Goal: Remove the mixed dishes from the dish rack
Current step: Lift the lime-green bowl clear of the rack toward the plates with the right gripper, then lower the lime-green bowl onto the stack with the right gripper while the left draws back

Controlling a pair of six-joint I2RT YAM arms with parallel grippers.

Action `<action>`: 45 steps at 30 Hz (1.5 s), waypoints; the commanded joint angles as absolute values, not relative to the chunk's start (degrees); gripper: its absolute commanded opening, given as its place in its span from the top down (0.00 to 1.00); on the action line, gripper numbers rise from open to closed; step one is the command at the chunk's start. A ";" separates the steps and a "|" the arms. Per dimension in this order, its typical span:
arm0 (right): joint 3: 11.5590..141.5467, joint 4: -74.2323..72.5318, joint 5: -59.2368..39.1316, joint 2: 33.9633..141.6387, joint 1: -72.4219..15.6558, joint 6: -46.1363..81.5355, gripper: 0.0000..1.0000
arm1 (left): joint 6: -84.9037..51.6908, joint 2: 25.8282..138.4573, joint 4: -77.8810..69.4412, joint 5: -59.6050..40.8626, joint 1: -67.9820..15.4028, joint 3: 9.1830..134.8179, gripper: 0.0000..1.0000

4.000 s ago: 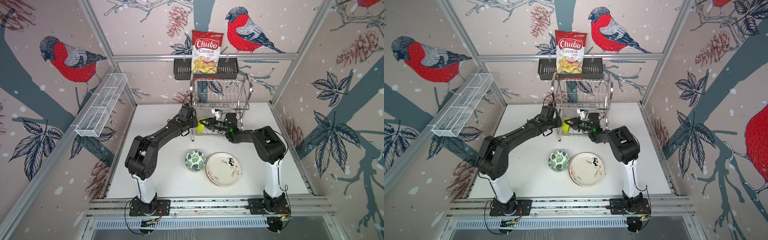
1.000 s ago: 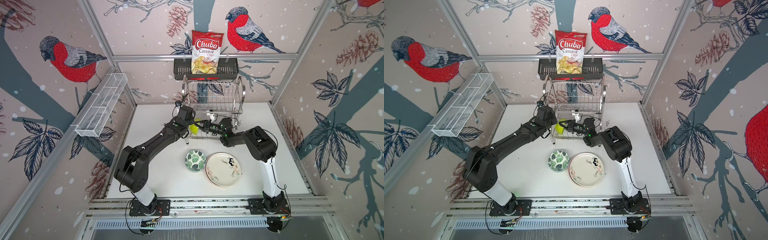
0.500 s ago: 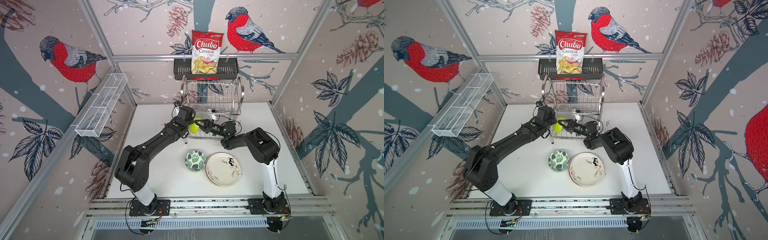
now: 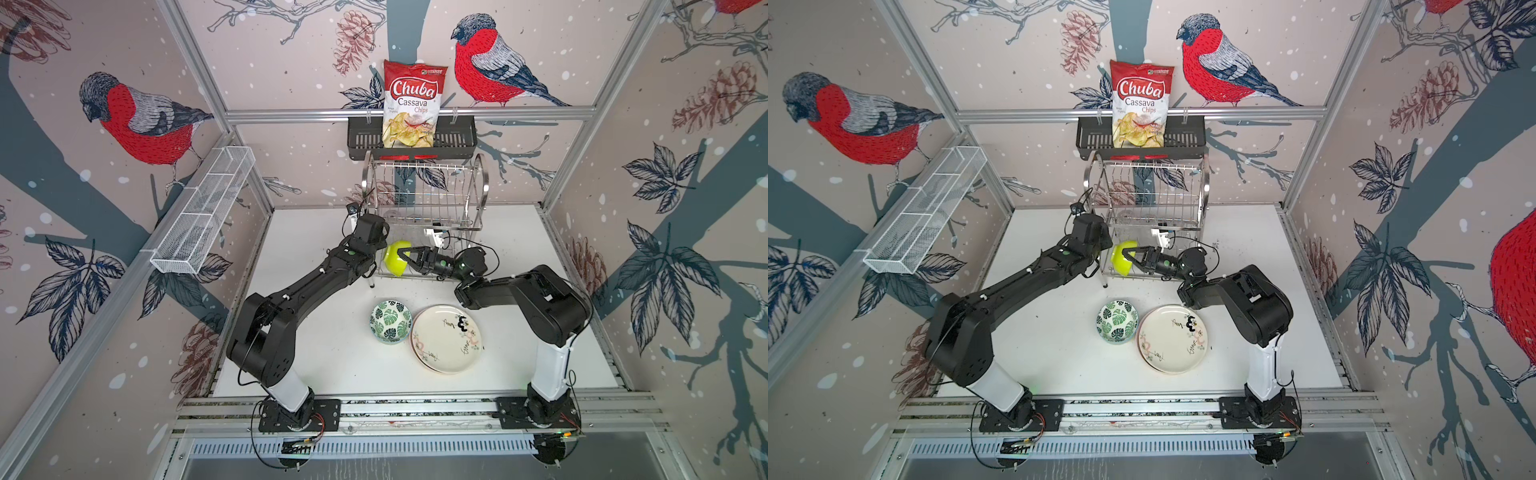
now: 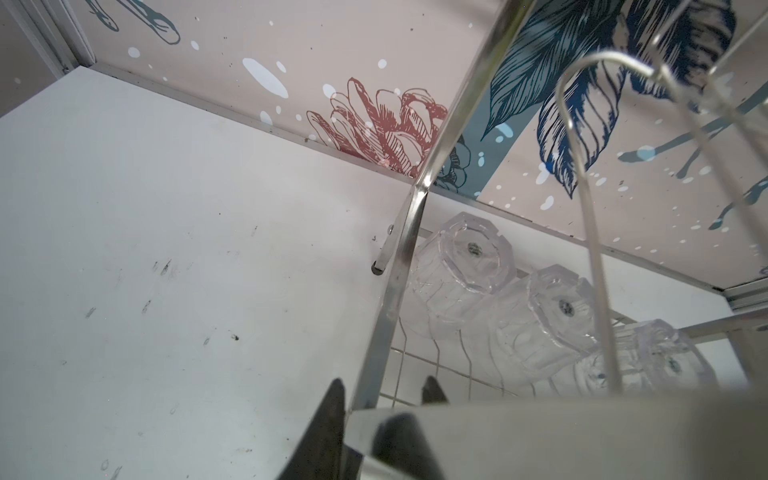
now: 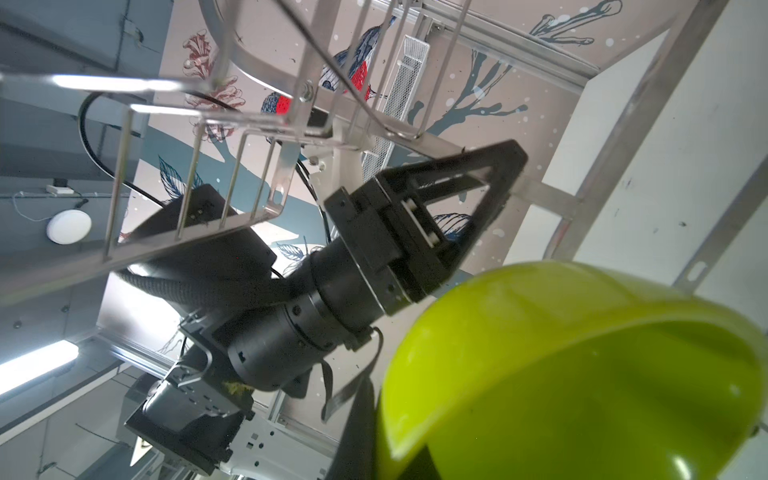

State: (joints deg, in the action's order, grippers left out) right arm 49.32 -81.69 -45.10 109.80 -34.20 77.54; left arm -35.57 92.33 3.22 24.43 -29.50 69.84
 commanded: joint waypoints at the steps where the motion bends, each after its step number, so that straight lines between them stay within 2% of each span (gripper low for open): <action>1: 47.01 -80.55 -46.08 107.25 -33.41 73.71 1.00 | -35.31 90.13 -1.72 25.31 -29.35 68.52 0.59; 11: 43.13 -61.49 -47.41 98.17 -32.78 60.78 1.00 | -34.38 83.22 -0.16 23.41 -29.36 62.58 0.57; 24: 41.40 -38.92 -42.87 86.74 -37.09 46.33 1.00 | -36.80 69.77 4.06 21.01 -29.39 51.65 0.49; 35: 43.91 -10.42 -27.95 76.49 -48.26 30.91 1.00 | -36.47 61.14 12.32 20.26 -29.42 46.94 0.47; 41: 47.47 2.27 -19.23 74.88 -54.10 25.65 1.00 | -33.14 61.37 15.67 15.74 -29.34 48.58 0.38; 45: 52.43 10.46 -12.24 75.75 -58.64 21.94 1.00 | -30.65 64.02 18.28 9.26 -29.35 51.79 0.34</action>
State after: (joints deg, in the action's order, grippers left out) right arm 49.80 3.38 -19.35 75.40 -56.60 26.83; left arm -33.71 62.92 15.86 14.94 -29.47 49.98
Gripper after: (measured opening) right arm 0.088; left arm 0.659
